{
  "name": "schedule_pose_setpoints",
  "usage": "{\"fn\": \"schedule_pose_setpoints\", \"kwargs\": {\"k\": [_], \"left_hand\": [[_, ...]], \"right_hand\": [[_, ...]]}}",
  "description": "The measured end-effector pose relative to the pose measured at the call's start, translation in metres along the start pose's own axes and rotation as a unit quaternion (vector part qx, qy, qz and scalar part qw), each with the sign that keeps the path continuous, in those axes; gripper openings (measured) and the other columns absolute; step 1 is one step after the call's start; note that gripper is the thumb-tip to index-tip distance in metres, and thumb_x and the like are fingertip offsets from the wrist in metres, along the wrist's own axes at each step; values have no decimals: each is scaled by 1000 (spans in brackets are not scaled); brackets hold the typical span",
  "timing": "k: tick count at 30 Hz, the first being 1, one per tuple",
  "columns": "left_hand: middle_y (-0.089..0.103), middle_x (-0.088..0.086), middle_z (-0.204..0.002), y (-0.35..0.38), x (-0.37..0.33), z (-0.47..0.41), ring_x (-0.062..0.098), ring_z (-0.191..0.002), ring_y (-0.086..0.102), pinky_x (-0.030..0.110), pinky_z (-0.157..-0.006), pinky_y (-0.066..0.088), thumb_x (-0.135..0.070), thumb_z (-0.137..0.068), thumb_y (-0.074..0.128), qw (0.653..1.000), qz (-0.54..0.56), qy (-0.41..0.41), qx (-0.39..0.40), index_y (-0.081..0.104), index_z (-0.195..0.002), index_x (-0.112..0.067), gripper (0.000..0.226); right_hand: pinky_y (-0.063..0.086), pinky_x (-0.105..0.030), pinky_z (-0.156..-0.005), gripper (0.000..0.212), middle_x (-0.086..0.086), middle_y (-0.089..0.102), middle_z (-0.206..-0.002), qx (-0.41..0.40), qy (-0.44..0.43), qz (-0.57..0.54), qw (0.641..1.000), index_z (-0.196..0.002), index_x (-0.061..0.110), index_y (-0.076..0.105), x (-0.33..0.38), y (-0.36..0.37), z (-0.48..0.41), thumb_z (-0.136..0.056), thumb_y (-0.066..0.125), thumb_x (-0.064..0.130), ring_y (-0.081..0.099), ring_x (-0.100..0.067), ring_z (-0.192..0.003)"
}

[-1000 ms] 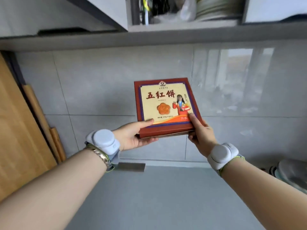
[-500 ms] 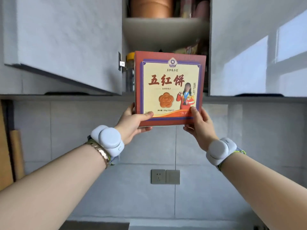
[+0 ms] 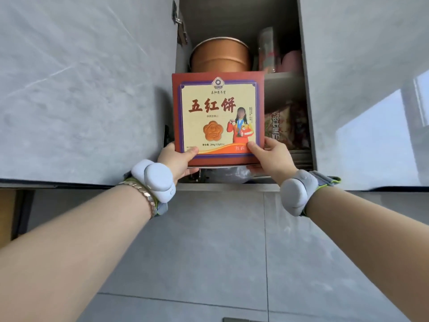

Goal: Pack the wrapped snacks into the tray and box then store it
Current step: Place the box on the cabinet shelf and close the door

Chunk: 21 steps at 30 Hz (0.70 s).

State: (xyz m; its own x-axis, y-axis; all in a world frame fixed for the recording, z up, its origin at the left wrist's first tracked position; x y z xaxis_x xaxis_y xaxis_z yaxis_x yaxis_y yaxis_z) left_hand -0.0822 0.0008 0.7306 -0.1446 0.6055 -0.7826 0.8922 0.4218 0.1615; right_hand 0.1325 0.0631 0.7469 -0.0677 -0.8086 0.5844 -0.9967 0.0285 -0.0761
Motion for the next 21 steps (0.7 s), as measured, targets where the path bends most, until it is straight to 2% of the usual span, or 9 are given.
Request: {"fn": "schedule_pose_setpoints", "kwargs": {"k": [4, 6, 7, 9, 12, 14, 17, 19, 21], "left_hand": [[55, 10, -135, -10, 30, -27, 29, -122, 54, 36, -83, 54, -11, -86, 64, 994, -81, -58, -33, 46, -131, -3, 49], [58, 11, -131, -13, 40, -38, 31, -116, 59, 42, -91, 54, -13, -82, 69, 984, -168, -47, -48, 49, -127, -2, 51], [60, 11, -128, -13, 41, -41, 32, -108, 62, 43, -92, 54, -15, -81, 71, 977, -204, -37, -56, 51, -123, -1, 49], [64, 10, -118, -13, 41, -48, 32, -90, 67, 42, -90, 55, -19, -80, 72, 955, -288, -24, -72, 56, -113, -1, 40], [69, 18, -110, -8, 42, -48, 35, -97, 67, 34, -85, 53, -35, -86, 63, 899, -430, -25, -78, 61, -106, 2, 42], [70, 20, -107, -4, 44, -49, 34, -99, 66, 32, -77, 48, -41, -92, 50, 874, -477, -29, -89, 57, -89, 0, 41], [68, 15, -111, 0, 45, -53, 32, -103, 64, 33, -76, 47, -32, -94, 50, 844, -526, -40, -96, 47, -71, -8, 33], [66, 12, -114, 1, 46, -54, 29, -103, 63, 31, -72, 44, -24, -92, 55, 825, -555, -50, -87, 52, -77, -7, 23], [66, 11, -115, 1, 47, -53, 28, -93, 60, 30, -70, 42, -28, -90, 59, 832, -546, -60, -73, 59, -94, -6, 23]], "right_hand": [[60, -34, -67, 34, 0, 65, -101, 53, 11, 76, 996, -121, 17, 58, -20, 17, -14, -89, 58, 31, 67, -24, -82], [56, -41, -77, 30, -4, 67, -100, 66, 11, 154, 986, -111, 17, 62, -33, 19, -21, -87, 60, 35, 67, -30, -89], [53, -39, -78, 28, -6, 66, -96, 75, 13, 213, 974, -103, 16, 64, -39, 19, -22, -86, 61, 37, 65, -30, -93], [44, -31, -74, 31, -7, 62, -88, 80, 23, 295, 952, -95, 12, 64, -49, 21, -26, -85, 60, 41, 60, -29, -94], [42, -30, -71, 37, -8, 61, -86, 76, 31, 332, 940, -85, 13, 62, -55, 22, -31, -88, 51, 47, 55, -27, -85], [42, -30, -68, 41, -8, 59, -81, 67, 47, 349, 934, -80, 12, 59, -58, 25, -38, -89, 46, 50, 54, -28, -80], [39, -29, -64, 40, -4, 53, -69, 71, 76, 376, 921, -74, 10, 52, -61, 30, -45, -88, 51, 48, 51, -26, -74], [40, -30, -63, 36, -4, 52, -72, 76, 85, 402, 909, -74, 11, 49, -62, 34, -45, -85, 57, 44, 52, -25, -75], [40, -29, -63, 32, -6, 53, -79, 72, 86, 414, 903, -78, 11, 49, -61, 36, -43, -85, 58, 40, 52, -25, -75]]}}
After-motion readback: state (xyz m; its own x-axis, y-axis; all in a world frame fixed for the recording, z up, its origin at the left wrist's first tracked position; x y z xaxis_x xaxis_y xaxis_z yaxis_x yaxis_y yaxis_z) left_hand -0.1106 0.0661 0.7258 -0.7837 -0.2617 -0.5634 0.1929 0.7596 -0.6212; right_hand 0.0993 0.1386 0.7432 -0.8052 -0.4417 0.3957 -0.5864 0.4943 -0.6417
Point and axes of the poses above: each hand's wrist, its own z-axis away from the middle knuckle, its own y-axis out of the palm, x = y × z, the point moved 7 cm from there along -z, towards the middle knuckle
